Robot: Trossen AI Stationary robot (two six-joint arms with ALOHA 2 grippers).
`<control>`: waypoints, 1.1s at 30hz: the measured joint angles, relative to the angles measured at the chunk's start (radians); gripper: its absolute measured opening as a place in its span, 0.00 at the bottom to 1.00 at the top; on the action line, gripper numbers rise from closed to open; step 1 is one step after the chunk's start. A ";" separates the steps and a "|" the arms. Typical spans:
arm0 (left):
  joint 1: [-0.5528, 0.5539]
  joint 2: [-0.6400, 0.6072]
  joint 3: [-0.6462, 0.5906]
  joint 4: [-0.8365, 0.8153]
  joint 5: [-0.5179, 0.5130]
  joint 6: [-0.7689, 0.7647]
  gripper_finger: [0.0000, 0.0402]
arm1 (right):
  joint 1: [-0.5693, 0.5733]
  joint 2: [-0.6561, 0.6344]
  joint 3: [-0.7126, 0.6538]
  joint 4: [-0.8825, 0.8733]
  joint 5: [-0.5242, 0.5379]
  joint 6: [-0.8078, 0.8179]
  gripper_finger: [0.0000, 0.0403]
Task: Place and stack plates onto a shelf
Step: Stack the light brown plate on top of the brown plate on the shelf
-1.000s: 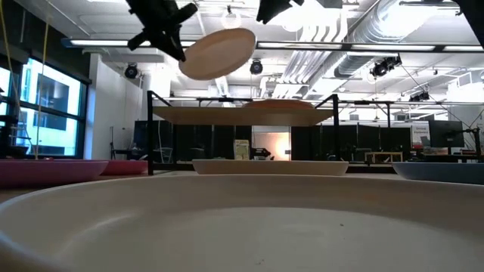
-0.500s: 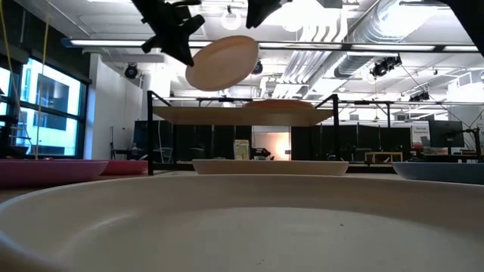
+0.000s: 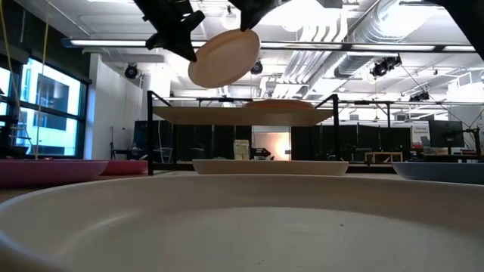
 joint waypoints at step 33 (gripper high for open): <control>-0.003 0.000 0.000 0.050 0.027 0.029 0.00 | -0.029 0.005 0.000 -0.040 -0.014 0.152 0.00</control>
